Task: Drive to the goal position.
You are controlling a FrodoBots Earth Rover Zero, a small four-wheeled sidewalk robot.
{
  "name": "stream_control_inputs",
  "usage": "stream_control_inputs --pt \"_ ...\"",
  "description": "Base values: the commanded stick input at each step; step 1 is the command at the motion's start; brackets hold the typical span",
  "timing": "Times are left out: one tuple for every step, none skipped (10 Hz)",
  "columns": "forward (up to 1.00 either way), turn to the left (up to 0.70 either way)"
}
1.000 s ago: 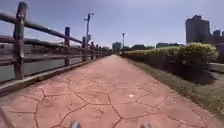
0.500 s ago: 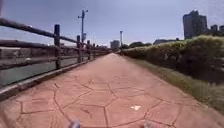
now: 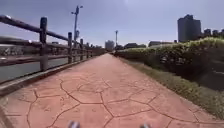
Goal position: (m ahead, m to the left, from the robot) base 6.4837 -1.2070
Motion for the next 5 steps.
stream_control_inputs --pt "0.85 0.00" --pt "0.85 0.00" --pt "0.85 0.00" --pt "0.85 0.00" --pt "0.85 0.00"
